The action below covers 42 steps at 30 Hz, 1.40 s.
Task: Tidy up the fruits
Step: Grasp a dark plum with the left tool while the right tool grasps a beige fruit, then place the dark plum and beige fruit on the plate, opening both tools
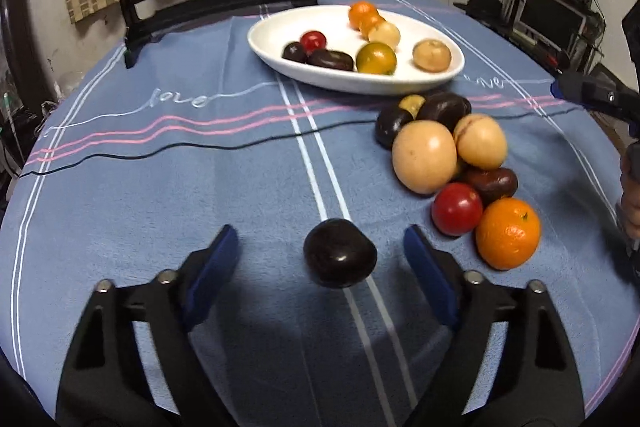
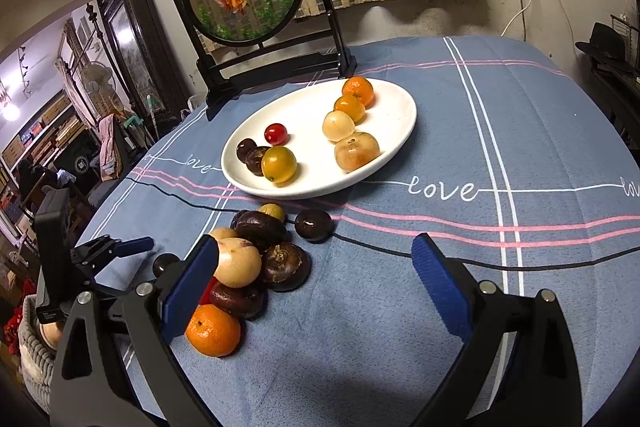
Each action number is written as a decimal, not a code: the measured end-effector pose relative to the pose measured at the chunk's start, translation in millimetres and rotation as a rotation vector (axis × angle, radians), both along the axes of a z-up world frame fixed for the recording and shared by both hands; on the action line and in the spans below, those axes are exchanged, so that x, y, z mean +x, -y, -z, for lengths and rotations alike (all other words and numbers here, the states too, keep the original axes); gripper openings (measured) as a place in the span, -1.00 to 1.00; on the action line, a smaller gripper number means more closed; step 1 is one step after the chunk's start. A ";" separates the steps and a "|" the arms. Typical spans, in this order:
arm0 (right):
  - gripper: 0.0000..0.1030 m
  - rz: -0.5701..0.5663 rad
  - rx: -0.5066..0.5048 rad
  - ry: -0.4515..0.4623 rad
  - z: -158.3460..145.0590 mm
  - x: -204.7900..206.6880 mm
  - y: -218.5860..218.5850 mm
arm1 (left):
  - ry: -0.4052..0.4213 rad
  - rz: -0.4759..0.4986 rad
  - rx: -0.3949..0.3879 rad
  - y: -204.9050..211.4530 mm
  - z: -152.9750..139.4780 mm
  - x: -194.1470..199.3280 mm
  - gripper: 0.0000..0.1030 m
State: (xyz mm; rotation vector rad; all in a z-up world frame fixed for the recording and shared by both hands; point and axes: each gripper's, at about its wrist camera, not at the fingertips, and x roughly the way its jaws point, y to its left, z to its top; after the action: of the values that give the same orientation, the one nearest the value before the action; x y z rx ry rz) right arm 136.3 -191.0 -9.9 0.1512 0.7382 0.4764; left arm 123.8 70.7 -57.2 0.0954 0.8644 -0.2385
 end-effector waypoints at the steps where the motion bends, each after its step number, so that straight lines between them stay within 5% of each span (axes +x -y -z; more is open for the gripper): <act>1: 0.89 -0.003 -0.002 0.001 0.0 -0.1 -1.0 | -0.006 0.009 0.003 2.0 1.5 -0.1 0.48; 8: 0.89 -0.018 -0.016 0.005 1.1 -1.3 -5.8 | -0.022 0.069 0.029 15.1 7.1 1.0 0.27; 12: 0.88 -0.027 -0.011 0.009 2.1 -2.4 -7.6 | -0.022 0.059 0.013 12.2 6.1 1.3 -0.08; 16: 0.39 -0.082 -0.022 0.000 8.2 -4.3 -24.6 | -0.014 0.043 0.007 9.3 4.5 1.3 -0.30; 23: 0.31 -0.161 -0.150 0.029 17.7 -8.6 -71.8 | -0.015 0.051 -0.004 9.2 3.9 2.2 -0.31; 27: -0.09 -0.186 -0.181 0.001 26.8 -3.9 -86.3 | -0.017 0.053 -0.007 9.0 3.8 2.6 -0.31; 30: -0.16 -0.185 -0.194 0.015 28.9 -3.7 -87.7 | -0.019 0.055 -0.014 8.6 3.8 2.4 -0.31; 36: -0.17 -0.169 -0.136 0.023 20.7 -4.6 -75.1 | -0.009 0.064 -0.045 7.8 -0.2 1.5 -0.32; 42: -0.17 -0.054 -0.020 0.099 -28.4 6.3 -30.3 | 0.052 0.067 -0.026 14.9 -41.7 26.0 -0.32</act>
State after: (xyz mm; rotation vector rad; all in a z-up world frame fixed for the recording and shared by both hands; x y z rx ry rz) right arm 142.6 -160.6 18.4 0.0886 0.6510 0.5243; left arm 149.8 55.8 -15.5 0.1059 0.8071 -0.3088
